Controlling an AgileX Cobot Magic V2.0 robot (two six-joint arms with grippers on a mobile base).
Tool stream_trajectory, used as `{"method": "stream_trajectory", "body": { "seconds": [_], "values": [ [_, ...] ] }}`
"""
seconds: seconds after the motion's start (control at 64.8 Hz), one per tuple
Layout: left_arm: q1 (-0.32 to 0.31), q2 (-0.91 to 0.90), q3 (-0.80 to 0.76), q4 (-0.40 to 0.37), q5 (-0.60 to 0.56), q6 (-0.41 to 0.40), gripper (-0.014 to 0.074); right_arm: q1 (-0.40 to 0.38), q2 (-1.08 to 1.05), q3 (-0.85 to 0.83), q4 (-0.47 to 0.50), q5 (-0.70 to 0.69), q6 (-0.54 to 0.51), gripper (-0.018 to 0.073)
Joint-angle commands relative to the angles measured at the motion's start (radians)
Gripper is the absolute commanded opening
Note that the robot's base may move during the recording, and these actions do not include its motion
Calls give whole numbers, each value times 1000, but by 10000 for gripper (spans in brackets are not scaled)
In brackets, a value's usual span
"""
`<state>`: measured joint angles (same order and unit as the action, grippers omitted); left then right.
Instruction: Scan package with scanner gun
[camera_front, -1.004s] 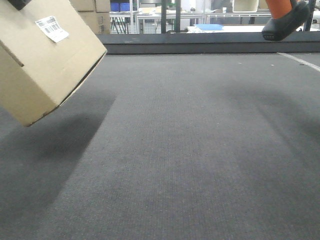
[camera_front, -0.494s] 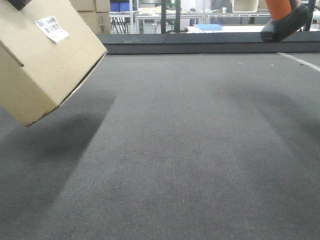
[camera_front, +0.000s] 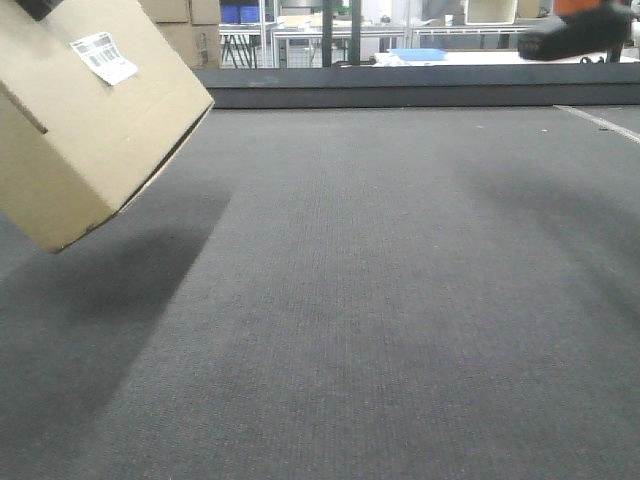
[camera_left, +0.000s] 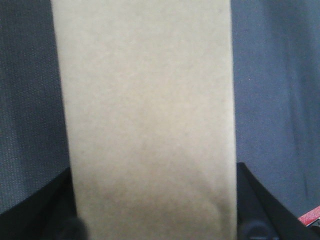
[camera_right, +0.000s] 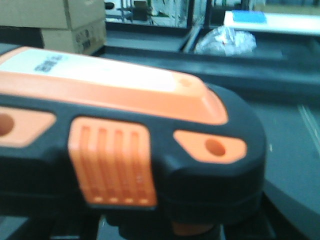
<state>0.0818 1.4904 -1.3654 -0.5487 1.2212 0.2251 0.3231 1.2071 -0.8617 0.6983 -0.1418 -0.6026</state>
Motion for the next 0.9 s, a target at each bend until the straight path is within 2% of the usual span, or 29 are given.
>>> {"method": "stream_trajectory", "body": {
  "seconds": [0.0,0.17,0.355,0.479,0.618,0.88],
  "values": [
    [5,-9,-5,-15,0,6,-111,-3,-43,64,64,-100,35,-160],
    [5,-9,-5,-15,0,6,-111,-3,-70,194,74,-229,166,-160],
    [5,-9,-5,-17,0,6,-111,-3,-70,266,58,-336,181,-160],
    [5,-9,-5,-17,0,6,-111,-3,-61,298,-28,-445,269,-162],
    [5,-9,-5,-21,0,6,-111,-3,-15,305,-186,-486,381,-162],
    [5,-9,-5,-21,0,6,-111,-3,97,305,-207,-580,383,-162]
  ]
}}
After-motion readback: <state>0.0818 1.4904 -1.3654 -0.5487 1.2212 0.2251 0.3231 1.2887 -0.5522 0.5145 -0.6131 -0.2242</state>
